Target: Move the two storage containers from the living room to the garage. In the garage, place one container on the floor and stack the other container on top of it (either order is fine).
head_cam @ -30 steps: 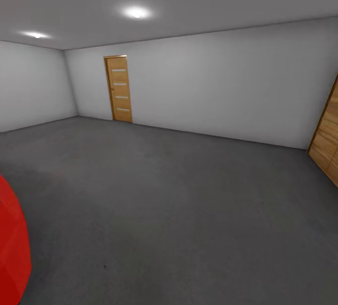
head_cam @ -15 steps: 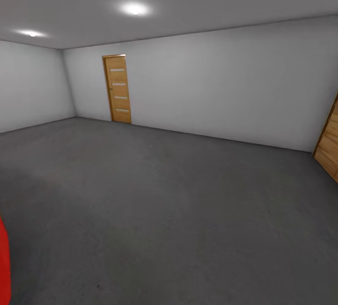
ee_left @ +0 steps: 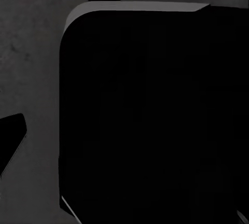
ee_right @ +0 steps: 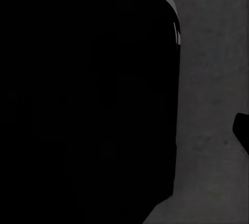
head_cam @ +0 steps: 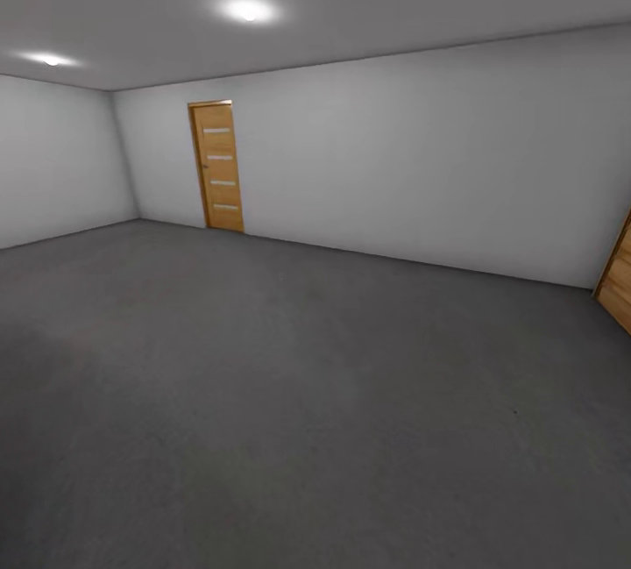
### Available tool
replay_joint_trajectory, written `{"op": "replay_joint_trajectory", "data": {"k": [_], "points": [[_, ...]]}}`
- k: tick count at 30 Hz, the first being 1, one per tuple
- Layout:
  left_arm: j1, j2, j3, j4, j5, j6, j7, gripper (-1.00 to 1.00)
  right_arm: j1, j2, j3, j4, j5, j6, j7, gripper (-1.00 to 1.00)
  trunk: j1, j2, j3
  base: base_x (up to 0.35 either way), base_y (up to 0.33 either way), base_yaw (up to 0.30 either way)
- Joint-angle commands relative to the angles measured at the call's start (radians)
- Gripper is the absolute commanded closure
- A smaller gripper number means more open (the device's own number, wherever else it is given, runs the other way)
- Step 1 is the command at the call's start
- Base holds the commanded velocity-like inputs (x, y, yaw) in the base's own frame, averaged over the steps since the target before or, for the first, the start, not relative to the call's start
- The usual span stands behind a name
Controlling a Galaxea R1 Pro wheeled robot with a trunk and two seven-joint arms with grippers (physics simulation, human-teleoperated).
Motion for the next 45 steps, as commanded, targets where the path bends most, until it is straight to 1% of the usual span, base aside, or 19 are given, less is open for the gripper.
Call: {"op": "replay_joint_trajectory", "data": {"k": [1, 45], "points": [[0.000, 0.000, 0.000, 0.000, 0.007, -0.003, 0.001, -1.00, 0.000, 0.000, -0.001, 0.000, -0.001, -0.003, 0.000, -1.00, 0.001, 0.000, -0.001, 0.304, 0.000, 0.000], [0.000, 0.001, -0.001, 0.000, 0.007, -0.003, 0.001, -1.00, 0.000, 0.000, -0.001, 0.000, -0.001, -0.003, 0.000, -1.00, 0.001, 0.000, -0.001, 0.315, 0.000, 0.000]]}}
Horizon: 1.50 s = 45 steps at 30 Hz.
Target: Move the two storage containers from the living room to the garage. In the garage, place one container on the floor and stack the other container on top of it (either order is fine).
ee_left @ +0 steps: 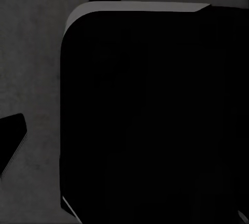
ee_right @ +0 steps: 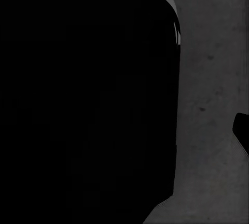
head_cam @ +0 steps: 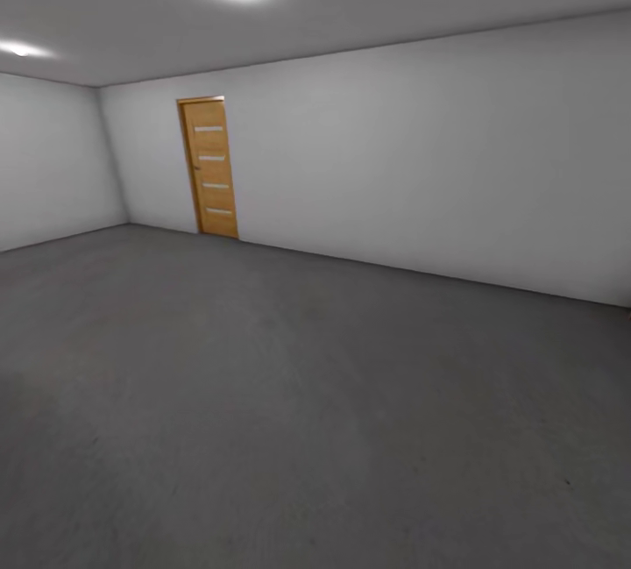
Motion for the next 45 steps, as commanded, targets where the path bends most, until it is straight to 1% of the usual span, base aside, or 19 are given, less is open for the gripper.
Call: {"op": "replay_joint_trajectory", "data": {"k": [1, 9, 12, 15, 22, 28, 33, 45], "points": [[0.000, 0.000, 0.000, 0.000, 0.007, -0.002, 0.001, -1.00, 0.000, 0.000, -0.001, 0.000, -0.001, -0.003, 0.000, -1.00, 0.001, 0.000, -0.001, 0.321, 0.000, 0.000], [0.000, 0.000, 0.000, 0.000, 0.007, -0.002, 0.001, -1.00, 0.000, 0.001, -0.002, 0.000, -0.001, -0.003, 0.000, -1.00, 0.001, 0.000, -0.001, 0.321, 0.000, 0.000], [0.000, 0.000, 0.000, 0.000, 0.007, -0.002, 0.001, -1.00, 0.000, 0.006, -0.007, 0.000, -0.007, -0.002, 0.001, -1.00, 0.001, 0.000, -0.001, 0.321, 0.000, 0.000], [0.000, 0.000, 0.000, 0.000, 0.007, -0.002, 0.001, -1.00, 0.000, 0.009, -0.003, 0.000, 0.000, -0.002, 0.005, -1.00, 0.001, 0.000, -0.001, 0.321, 0.000, 0.000], [0.000, 0.000, 0.000, 0.000, 0.007, -0.002, 0.001, -1.00, 0.000, 0.003, 0.006, 0.000, 0.003, -0.002, 0.018, -1.00, 0.001, 0.000, -0.001, 0.321, 0.000, 0.000], [0.000, 0.000, 0.000, 0.000, 0.007, -0.002, 0.001, -1.00, 0.000, 0.003, 0.005, 0.000, 0.005, -0.003, 0.005, -1.00, 0.001, 0.000, -0.001, 0.321, 0.000, 0.016], [0.000, 0.000, -0.001, 0.000, 0.007, -0.002, 0.001, -1.00, 0.000, -0.001, 0.004, 0.000, 0.004, -0.004, 0.003, -1.00, 0.001, 0.000, -0.001, 0.321, 0.000, 0.207], [0.000, 0.001, -0.001, 0.000, 0.007, -0.002, 0.001, -1.00, 0.000, 0.000, 0.006, 0.000, 0.005, -0.003, 0.003, -1.00, 0.001, 0.000, -0.001, 0.321, 0.000, 0.270]]}}
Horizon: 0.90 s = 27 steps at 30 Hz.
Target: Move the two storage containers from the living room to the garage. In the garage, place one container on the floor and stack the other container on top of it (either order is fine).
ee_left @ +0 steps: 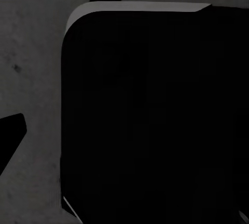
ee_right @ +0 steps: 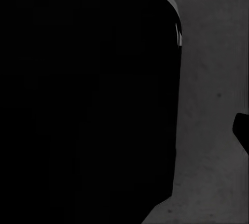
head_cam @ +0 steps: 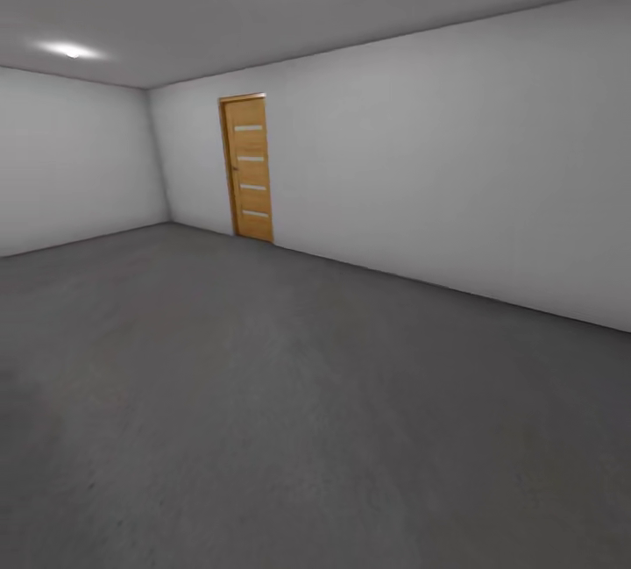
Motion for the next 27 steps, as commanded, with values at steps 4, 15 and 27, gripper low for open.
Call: {"op": "replay_joint_trajectory", "data": {"k": [4, 15, 27], "points": [[0.000, 0.000, 0.000, 0.000, 0.008, -0.002, 0.001, -1.00, 0.000, 0.001, -0.001, 0.000, 0.001, -0.003, 0.000, -1.00, 0.001, 0.000, -0.001, 0.321, 0.000, 0.275], [0.000, 0.000, 0.000, 0.000, 0.012, -0.002, 0.002, -1.00, 0.000, 0.004, 0.001, 0.000, 0.047, -0.004, 0.000, -1.00, 0.001, 0.000, -0.001, 0.321, 0.000, 0.275], [0.000, 0.002, -0.003, -0.001, 0.137, 0.001, 0.000, -1.00, 0.000, 0.007, -0.001, 0.000, 0.082, -0.039, 0.005, -1.00, 0.001, 0.000, -0.001, 0.321, 0.000, 0.275]]}}
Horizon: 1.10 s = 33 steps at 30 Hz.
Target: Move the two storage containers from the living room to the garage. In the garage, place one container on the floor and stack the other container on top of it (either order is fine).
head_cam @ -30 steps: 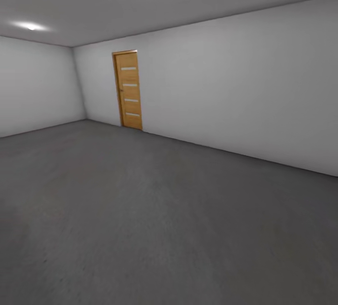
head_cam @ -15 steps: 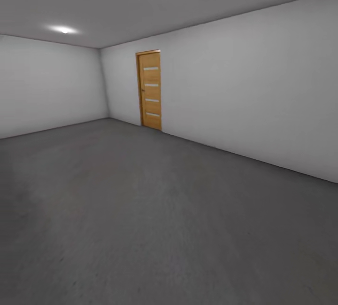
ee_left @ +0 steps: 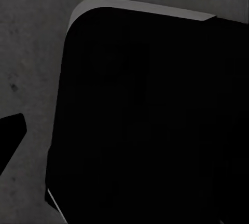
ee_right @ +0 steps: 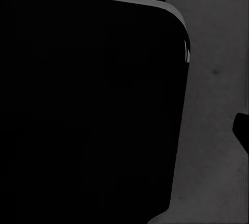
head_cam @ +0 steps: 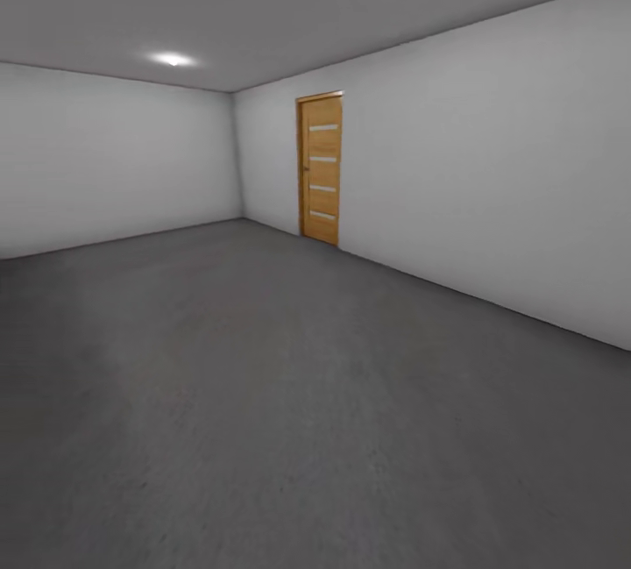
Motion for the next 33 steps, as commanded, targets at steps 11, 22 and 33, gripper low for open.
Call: {"op": "replay_joint_trajectory", "data": {"k": [11, 22, 33], "points": [[0.000, 0.001, -0.001, -0.001, 0.011, -0.003, 0.001, -1.00, 0.000, -0.005, -0.002, 0.000, 0.008, -0.004, 0.000, -1.00, 0.001, 0.000, -0.001, 0.321, 0.000, 0.275], [0.000, 0.003, 0.000, -0.001, 0.013, 0.002, 0.001, -1.00, 0.000, -0.003, -0.002, 0.000, 0.008, -0.004, 0.000, -1.00, 0.001, 0.000, -0.001, 0.323, 0.000, 0.264], [0.000, 0.002, 0.000, -0.001, 0.013, 0.006, 0.001, -1.00, 0.000, -0.010, -0.002, 0.000, 0.004, 0.001, -0.004, -1.00, 0.001, 0.000, -0.001, 0.324, 0.000, 0.035]]}}
